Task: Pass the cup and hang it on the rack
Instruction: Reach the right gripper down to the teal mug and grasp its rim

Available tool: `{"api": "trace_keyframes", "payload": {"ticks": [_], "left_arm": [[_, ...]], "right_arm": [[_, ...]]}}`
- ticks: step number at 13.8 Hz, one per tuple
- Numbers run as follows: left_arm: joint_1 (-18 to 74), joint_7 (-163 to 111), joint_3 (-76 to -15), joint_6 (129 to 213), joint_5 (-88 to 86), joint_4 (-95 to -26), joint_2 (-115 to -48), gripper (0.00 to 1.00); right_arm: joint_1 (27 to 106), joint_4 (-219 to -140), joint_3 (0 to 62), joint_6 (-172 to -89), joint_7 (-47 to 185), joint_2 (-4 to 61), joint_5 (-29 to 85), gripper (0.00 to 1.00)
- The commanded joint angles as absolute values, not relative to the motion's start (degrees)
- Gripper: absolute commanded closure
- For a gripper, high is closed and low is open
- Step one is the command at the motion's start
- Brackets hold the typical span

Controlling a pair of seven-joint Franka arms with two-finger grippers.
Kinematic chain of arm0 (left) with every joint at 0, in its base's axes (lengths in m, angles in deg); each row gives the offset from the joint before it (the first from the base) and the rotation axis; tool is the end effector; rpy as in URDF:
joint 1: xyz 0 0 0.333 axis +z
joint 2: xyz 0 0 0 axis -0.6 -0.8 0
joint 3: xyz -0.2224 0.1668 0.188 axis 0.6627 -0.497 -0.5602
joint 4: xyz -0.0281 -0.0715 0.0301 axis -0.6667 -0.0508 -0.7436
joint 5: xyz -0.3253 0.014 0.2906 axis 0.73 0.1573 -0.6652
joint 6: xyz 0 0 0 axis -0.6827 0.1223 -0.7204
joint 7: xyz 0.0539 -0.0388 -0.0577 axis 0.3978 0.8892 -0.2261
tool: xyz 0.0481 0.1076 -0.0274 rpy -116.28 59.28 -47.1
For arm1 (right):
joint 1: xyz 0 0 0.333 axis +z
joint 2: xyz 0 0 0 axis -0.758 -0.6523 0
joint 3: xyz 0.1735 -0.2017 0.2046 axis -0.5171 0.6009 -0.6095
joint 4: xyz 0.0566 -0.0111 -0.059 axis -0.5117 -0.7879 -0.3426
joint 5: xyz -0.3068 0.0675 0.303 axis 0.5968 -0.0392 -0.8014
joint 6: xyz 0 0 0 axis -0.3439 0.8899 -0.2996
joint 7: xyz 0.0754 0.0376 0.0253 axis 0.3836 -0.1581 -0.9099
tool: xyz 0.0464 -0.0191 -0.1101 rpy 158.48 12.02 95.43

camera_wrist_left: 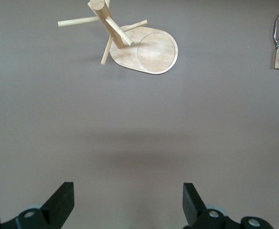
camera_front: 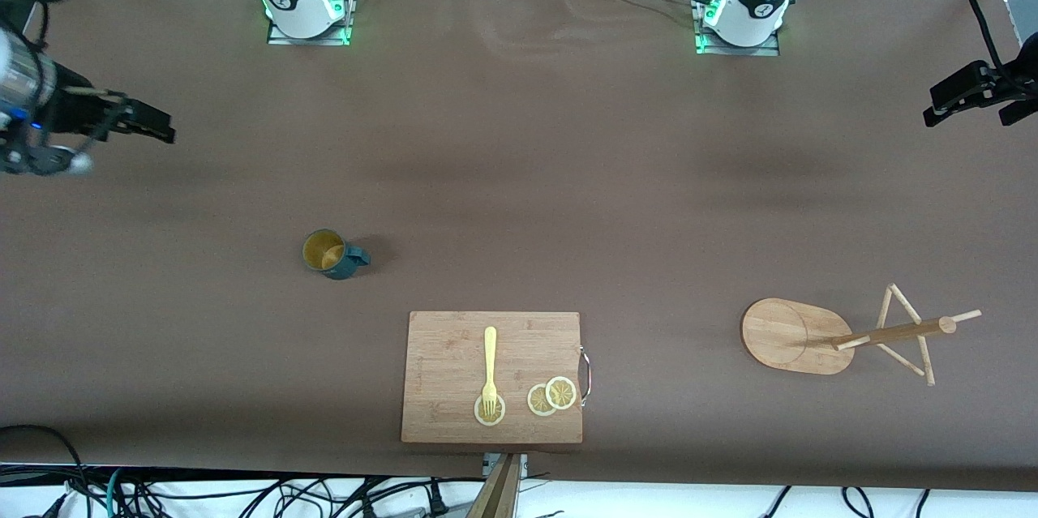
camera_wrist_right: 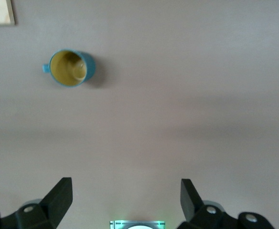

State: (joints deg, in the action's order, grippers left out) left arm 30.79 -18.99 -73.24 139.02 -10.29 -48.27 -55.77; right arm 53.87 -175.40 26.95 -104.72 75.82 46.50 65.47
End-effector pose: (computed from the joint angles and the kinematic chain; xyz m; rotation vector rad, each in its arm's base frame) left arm 0.5869 0.0344 0.6488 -3.1381 -0.0730 0.0686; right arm 0.6156 0.0343 0.5271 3.1081 0.0365 -0.2975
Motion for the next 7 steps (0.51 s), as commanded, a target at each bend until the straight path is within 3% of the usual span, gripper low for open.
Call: {"api": "trace_keyframes", "payload": {"ticks": [1,4,7], "left_arm": [[31.1,-18.9,-73.2,137.9,-9.2,-46.5,-56.5,0.0],[31.1,-18.9,-73.2,137.9,-9.2,-46.4,-56.9,0.0],[31.1,-18.9,-73.2,137.9,-9.1,-46.4,-56.9,0.0]], "right_arm": [[58.9,-175.0,27.2,-113.1,77.2,38.8,65.8,0.0],[60.6,-175.5,27.1,-122.3,84.9,31.2,65.3,0.0],[62.3,-180.5,26.3,-127.4,88.6,31.1,65.2,0.0]]}}
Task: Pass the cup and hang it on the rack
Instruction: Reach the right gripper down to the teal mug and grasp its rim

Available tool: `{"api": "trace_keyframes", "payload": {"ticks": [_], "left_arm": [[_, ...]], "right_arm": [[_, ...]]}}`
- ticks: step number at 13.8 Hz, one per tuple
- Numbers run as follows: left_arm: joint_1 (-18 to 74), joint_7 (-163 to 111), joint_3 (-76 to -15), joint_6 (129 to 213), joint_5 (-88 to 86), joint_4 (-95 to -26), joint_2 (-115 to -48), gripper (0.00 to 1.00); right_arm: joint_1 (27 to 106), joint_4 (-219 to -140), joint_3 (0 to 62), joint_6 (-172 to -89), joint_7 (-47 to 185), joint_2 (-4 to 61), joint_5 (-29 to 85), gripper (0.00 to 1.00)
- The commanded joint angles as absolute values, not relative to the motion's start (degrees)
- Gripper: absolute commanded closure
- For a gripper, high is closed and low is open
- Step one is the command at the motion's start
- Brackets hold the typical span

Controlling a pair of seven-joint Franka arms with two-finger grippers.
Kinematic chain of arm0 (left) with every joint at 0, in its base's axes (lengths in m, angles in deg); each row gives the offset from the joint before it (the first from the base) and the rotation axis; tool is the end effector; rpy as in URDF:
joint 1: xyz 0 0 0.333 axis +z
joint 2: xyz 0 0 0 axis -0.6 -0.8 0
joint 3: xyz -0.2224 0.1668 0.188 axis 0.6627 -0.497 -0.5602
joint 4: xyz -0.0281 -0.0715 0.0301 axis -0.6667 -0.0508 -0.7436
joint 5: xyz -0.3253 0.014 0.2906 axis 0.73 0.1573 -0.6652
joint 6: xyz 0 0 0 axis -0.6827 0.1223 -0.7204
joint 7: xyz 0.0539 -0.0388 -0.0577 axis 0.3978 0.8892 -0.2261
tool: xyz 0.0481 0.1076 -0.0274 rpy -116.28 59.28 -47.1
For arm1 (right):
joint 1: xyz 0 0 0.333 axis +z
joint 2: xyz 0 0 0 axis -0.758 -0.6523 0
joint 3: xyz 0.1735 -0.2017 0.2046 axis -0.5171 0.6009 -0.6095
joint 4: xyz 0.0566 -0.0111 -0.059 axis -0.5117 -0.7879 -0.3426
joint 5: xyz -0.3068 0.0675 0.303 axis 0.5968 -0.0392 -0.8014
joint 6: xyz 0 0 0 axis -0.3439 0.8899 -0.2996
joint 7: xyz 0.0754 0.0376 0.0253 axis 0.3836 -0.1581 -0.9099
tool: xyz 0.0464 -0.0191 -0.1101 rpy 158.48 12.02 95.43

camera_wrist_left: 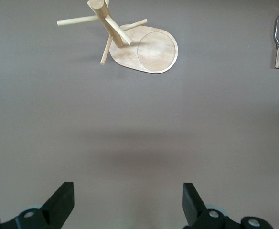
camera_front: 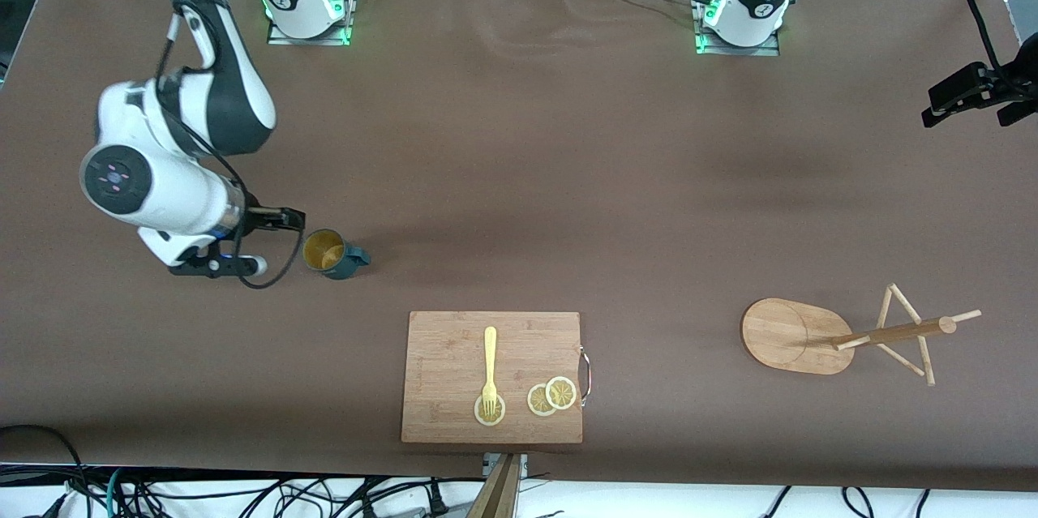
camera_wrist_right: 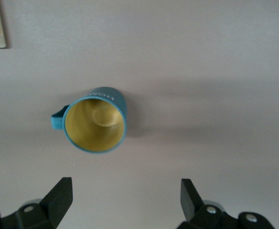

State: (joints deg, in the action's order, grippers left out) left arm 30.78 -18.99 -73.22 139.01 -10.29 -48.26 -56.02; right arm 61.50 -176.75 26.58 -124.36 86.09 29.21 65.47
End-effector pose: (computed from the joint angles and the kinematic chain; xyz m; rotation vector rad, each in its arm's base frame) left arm 0.5882 0.0340 0.6463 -3.1374 -0.0721 0.0754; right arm 0.6756 0.1345 0.3391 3.0815 -0.0194 -0.2587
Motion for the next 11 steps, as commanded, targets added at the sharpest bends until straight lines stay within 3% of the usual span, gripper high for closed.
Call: {"api": "trace_keyframes", "payload": {"ticks": [1,5,8,11], "left_arm": [[31.1,-18.9,-73.2,137.9,-9.1,-46.4,-56.9,0.0],[31.1,-18.9,-73.2,137.9,-9.1,-46.4,-56.9,0.0],[31.1,-18.9,-73.2,137.9,-9.1,-46.4,-56.9,0.0],[31.1,-18.9,-73.2,137.9,-9.1,-46.4,-56.9,0.0]], "right_arm": [[62.1,-184.4,26.5,-132.3,88.6,32.1,65.2,0.0],[62.0,-200.2,27.3,-157.0,87.6,35.2,65.5,0.02],[62.0,-201.1,27.3,-163.5,87.7,32.8,65.5,0.03],[62.1,-201.2,27.3,-163.0,87.4,32.0,65.6,0.66]]}}
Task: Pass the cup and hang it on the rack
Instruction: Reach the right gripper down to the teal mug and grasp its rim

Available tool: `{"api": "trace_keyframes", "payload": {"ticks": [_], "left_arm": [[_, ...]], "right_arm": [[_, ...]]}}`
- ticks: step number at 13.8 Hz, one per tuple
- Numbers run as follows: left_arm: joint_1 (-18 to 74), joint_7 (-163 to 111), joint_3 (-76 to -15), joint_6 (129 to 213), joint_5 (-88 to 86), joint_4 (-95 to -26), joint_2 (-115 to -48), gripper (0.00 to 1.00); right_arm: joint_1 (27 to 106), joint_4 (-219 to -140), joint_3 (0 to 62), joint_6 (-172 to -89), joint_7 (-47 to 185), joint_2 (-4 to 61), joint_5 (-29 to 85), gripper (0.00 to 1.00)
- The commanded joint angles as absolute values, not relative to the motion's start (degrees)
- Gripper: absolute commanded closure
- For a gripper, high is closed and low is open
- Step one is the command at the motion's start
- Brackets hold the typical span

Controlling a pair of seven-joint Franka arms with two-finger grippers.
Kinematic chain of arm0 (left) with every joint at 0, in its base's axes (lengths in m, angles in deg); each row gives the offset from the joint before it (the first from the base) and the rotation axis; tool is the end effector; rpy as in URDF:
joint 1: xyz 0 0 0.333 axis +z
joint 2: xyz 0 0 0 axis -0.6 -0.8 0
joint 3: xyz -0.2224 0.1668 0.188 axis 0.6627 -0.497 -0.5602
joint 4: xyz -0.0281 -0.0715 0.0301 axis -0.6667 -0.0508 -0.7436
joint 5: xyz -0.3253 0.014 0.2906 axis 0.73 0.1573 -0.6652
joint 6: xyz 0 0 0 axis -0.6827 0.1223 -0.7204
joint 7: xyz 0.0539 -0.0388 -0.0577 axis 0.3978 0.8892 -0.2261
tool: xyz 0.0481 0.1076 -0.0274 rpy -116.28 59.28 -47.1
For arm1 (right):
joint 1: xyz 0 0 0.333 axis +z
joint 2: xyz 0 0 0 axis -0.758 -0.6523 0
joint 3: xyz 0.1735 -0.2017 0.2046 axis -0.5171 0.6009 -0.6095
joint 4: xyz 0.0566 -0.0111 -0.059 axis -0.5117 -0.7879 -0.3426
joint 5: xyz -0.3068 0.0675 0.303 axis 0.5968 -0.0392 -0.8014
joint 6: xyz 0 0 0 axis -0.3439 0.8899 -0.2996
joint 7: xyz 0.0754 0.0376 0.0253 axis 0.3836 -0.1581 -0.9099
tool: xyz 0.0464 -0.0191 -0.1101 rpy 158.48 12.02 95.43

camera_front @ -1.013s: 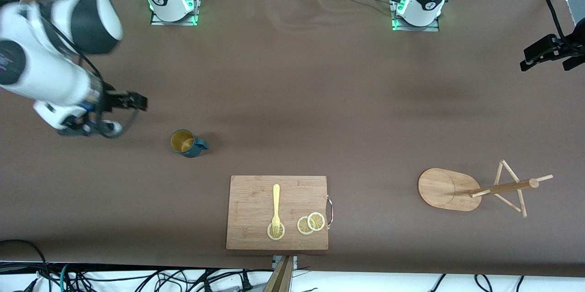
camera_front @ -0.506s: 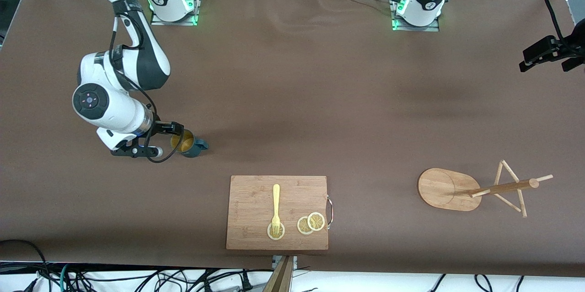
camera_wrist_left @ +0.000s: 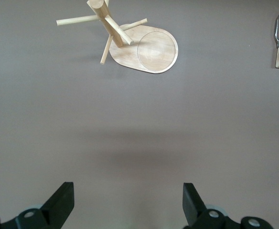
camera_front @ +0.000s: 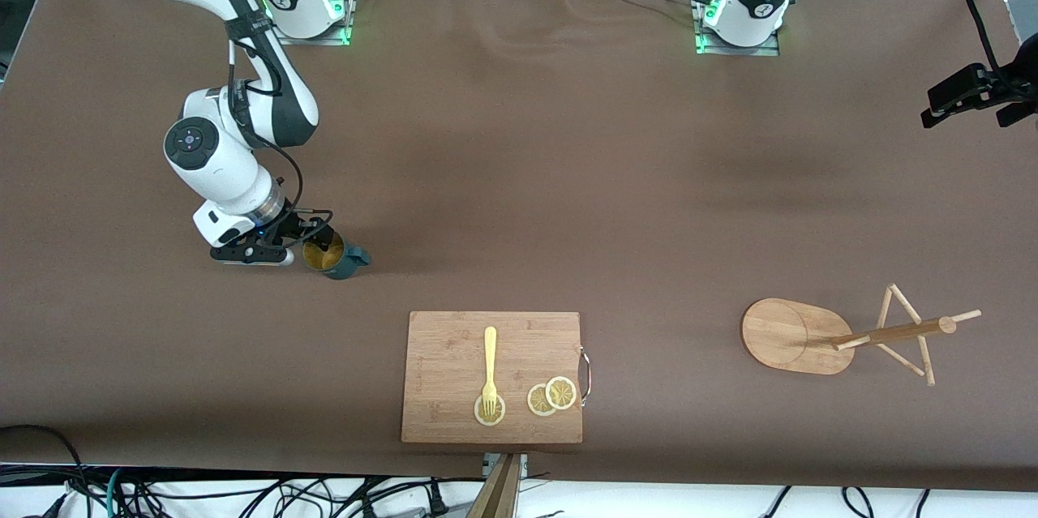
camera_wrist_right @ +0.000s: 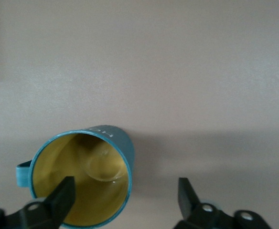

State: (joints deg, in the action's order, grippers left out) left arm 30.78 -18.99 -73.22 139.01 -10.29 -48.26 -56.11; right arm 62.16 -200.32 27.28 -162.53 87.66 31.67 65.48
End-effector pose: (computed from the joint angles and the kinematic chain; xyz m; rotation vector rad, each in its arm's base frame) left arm 0.5887 0.0339 0.6454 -3.1371 -0.0721 0.0779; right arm 0.6246 0.1238 0.2327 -3.1230 0.0556 -0.1942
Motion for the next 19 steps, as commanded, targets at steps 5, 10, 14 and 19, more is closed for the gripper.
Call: {"api": "trace_keyframes", "payload": {"ticks": [5,10,14,19], "left_arm": [[31.1,-18.9,-73.2,137.9,-9.1,-46.4,-56.9,0.0],[31.1,-18.9,-73.2,137.9,-9.1,-46.3,-56.9,0.0],[31.0,-18.9,-73.2,137.9,-9.1,-46.4,-56.9,0.0],[31.1,-18.9,-73.2,138.3,-9.1,-46.4,-57.1,0.0]], "right_arm": [[59.5,-200.6,27.3,-163.0,77.1,30.1,65.4,1.0],[59.5,-199.8,27.3,-161.7,77.1,32.1,65.4,1.0],[59.8,-190.5,26.8,-147.9,77.3,32.5,65.4,1.0],[64.1,-178.2,24.8,-125.2,84.5,33.1,65.4,1.0]]}}
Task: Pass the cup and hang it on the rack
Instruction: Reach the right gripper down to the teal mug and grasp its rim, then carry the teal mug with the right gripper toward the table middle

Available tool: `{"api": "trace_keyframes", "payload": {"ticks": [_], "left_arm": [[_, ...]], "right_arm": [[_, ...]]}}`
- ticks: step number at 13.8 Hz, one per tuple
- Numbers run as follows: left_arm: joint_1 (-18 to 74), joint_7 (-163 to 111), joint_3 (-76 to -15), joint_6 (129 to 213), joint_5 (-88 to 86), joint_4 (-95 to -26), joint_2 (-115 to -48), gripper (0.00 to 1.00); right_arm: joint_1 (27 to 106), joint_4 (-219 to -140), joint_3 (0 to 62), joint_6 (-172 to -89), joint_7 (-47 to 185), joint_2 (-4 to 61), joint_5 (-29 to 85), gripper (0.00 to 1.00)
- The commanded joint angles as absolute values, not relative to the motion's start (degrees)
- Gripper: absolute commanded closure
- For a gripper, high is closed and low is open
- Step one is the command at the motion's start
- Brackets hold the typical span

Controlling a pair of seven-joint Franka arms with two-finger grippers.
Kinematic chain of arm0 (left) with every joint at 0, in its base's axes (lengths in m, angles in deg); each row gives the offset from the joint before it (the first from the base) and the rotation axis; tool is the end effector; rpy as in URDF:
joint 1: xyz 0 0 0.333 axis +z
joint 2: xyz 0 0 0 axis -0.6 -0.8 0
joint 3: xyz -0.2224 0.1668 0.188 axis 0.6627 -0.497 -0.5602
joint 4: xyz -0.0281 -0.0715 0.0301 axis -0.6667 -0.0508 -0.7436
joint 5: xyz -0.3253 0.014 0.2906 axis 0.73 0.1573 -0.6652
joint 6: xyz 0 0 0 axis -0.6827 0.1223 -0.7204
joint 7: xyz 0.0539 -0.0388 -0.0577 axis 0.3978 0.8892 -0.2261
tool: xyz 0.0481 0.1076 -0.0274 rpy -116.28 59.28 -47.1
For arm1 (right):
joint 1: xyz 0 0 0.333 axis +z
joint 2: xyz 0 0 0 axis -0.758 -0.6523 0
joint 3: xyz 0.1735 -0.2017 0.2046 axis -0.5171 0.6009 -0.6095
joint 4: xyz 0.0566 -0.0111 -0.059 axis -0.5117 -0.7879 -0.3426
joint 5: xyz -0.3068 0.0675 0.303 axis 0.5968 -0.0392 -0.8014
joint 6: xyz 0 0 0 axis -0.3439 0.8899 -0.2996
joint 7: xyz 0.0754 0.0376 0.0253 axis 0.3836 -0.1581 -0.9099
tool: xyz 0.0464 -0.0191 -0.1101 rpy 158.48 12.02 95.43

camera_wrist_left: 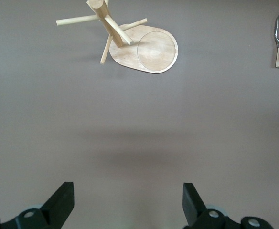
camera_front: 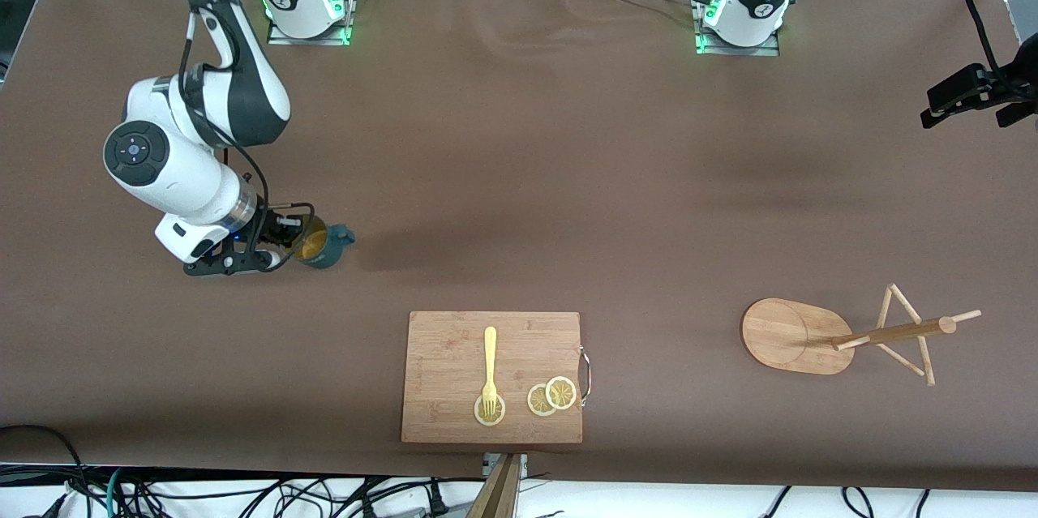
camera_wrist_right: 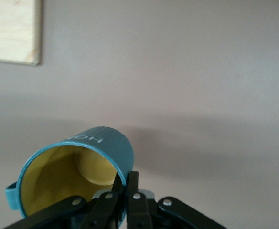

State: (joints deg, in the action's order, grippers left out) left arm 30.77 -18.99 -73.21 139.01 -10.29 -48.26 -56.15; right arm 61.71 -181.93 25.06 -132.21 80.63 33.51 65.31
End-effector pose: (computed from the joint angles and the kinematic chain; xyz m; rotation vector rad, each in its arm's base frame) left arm 0.5890 0.0337 0.6450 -3.1370 -0.0716 0.0789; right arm 0.6641 0.1520 0.3565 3.1253 0.1734 -0.0804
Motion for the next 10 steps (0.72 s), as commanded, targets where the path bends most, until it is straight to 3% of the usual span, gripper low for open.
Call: {"api": "trace_keyframes", "payload": {"ticks": [1,10], "left_arm": [[31.2,-18.9,-73.2,138.4,-9.1,-46.3,-57.5,0.0],[31.2,-19.0,-73.6,138.7,-9.6,-46.1,-58.1,0.0]], "right_arm": [[65.2,-176.5,24.7,-124.9,86.7,32.5,65.4,1.0],[83.3,-168.1,24.7,-126.9,105.1,22.5,65.4,1.0]]}}
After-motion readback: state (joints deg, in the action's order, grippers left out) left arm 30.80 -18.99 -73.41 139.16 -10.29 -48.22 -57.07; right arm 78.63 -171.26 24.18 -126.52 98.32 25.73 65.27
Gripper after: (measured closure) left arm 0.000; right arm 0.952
